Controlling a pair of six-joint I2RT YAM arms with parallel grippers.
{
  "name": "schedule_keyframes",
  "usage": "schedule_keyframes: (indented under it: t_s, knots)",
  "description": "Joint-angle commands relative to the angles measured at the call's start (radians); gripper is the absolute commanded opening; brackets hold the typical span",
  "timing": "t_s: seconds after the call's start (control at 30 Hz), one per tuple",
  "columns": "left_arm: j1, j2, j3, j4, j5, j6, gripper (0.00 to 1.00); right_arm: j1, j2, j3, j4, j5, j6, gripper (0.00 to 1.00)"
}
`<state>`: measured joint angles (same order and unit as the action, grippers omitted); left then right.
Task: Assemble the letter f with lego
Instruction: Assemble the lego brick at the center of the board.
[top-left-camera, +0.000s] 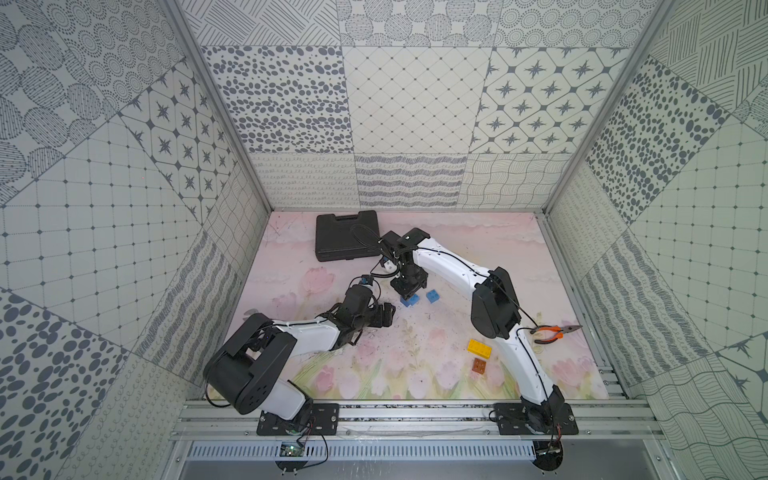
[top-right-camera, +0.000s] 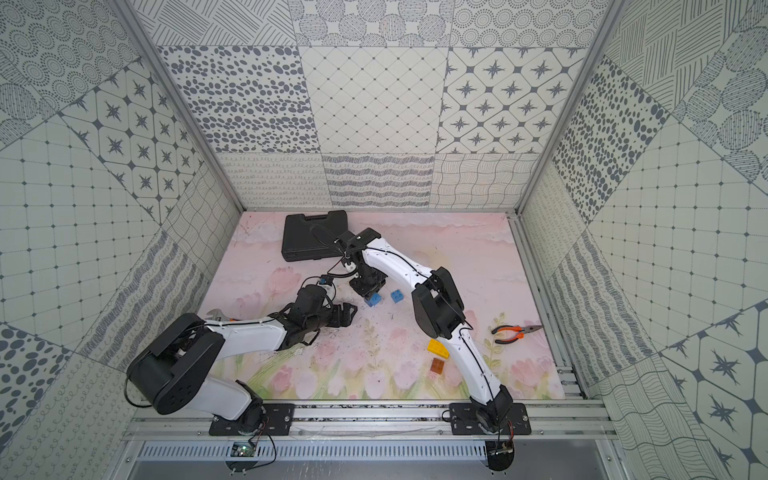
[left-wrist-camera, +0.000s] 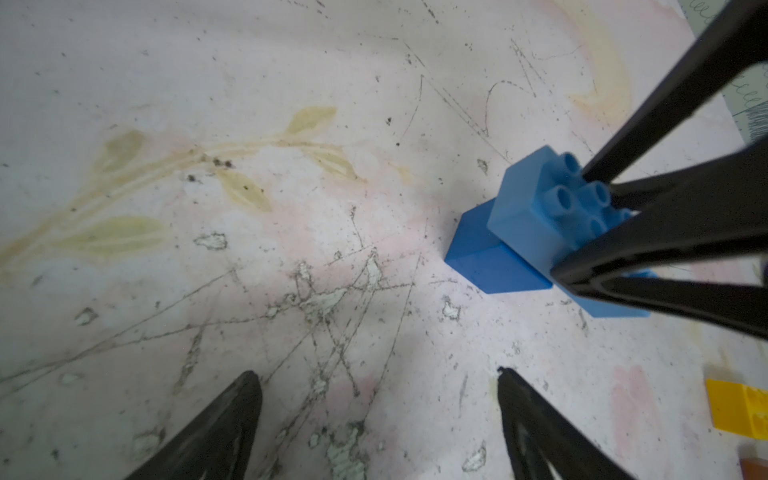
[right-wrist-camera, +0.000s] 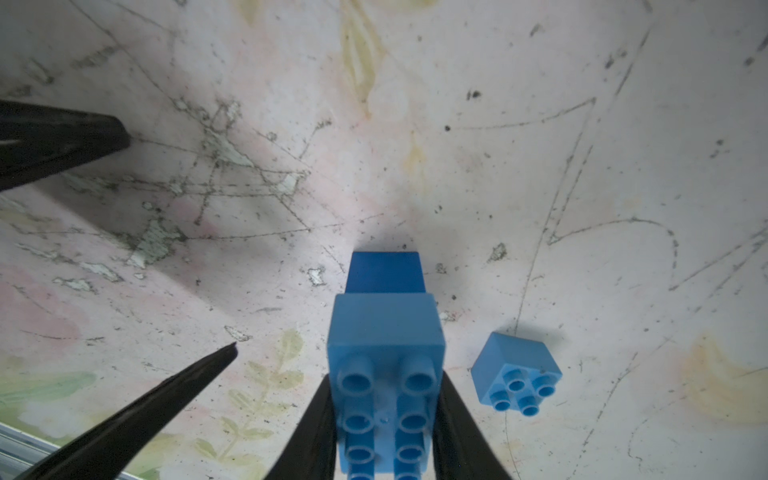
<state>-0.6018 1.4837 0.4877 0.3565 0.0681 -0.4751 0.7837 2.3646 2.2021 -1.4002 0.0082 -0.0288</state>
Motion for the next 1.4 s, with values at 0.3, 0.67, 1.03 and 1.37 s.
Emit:
schedule_keyframes:
  t_s: [0.3, 0.67, 1.03, 1.37]
  knots:
    - [-0.003, -0.122, -0.081, 0.02, -0.06, -0.003, 0.94, -0.011, -0.052, 0.013, 0.035, 0.015, 0.033, 0.24]
    - [-0.003, -0.101, -0.066, 0.013, -0.051, -0.003, 0.94, -0.014, -0.031, 0.005, 0.021, -0.009, 0.016, 0.24]
    - [-0.003, -0.089, -0.061, 0.013, -0.05, 0.0, 0.94, -0.014, -0.035, -0.046, 0.026, -0.043, 0.0, 0.24]
    - [-0.002, -0.089, -0.063, 0.012, -0.051, -0.001, 0.94, -0.013, -0.023, -0.089, 0.046, -0.05, 0.005, 0.24]
